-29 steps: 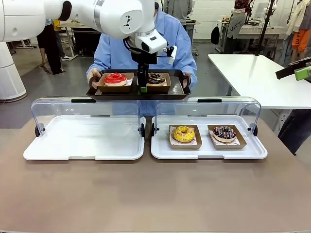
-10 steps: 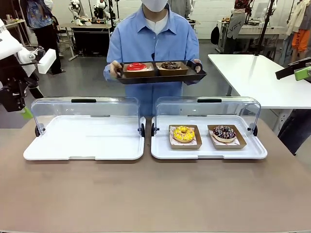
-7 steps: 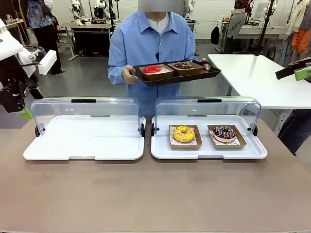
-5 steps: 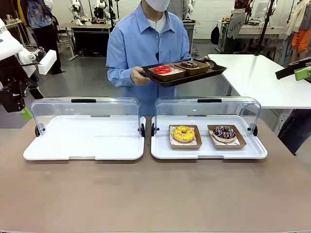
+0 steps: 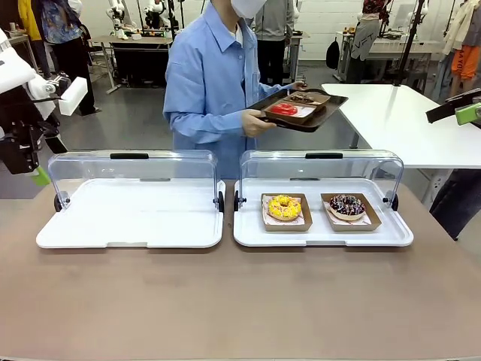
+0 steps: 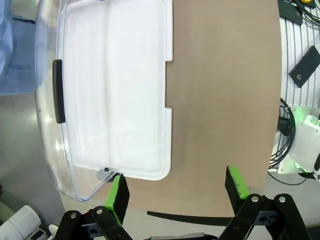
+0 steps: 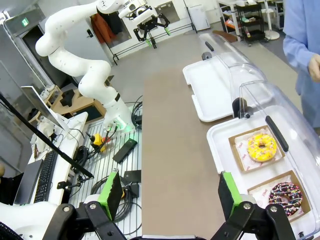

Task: Provide the desired donut to the person.
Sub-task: Place the picked Paper togo box onto the Handle tray extended by the person.

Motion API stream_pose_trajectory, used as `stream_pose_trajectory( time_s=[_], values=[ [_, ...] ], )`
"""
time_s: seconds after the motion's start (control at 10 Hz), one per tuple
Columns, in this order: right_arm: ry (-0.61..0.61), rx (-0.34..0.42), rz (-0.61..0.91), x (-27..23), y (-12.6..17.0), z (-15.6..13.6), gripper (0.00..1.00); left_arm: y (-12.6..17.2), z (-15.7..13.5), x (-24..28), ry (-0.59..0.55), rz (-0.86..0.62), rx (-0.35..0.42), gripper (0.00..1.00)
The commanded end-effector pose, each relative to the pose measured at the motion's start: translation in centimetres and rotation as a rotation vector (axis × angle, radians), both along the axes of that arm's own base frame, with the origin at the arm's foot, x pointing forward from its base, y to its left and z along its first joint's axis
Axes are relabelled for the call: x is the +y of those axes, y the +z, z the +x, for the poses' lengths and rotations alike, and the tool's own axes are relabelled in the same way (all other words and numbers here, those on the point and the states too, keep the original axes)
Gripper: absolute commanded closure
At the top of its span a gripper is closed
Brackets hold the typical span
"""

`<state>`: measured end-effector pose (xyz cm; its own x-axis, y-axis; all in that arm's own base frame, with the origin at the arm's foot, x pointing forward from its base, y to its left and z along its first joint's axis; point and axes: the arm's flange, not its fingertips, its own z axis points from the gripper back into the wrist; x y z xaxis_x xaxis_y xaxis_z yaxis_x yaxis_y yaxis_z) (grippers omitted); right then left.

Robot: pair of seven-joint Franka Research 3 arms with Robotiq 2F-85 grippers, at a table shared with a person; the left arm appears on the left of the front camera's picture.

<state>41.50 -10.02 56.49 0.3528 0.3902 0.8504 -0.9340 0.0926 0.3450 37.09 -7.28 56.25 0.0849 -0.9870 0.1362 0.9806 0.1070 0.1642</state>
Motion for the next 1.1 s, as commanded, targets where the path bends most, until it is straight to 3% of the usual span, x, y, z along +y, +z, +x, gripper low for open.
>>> stream_pose_trajectory(
  time_s=[0.0,1.0],
  values=[
    [0.008,-0.008,0.012,0.17,0.11,-0.04,0.00,0.11,0.08,0.05,-0.005,-0.010,-0.009,0.00],
    [0.008,-0.008,0.012,0.17,0.11,-0.04,0.00,0.00,0.00,0.00,0.000,0.000,0.000,0.00]
  ],
)
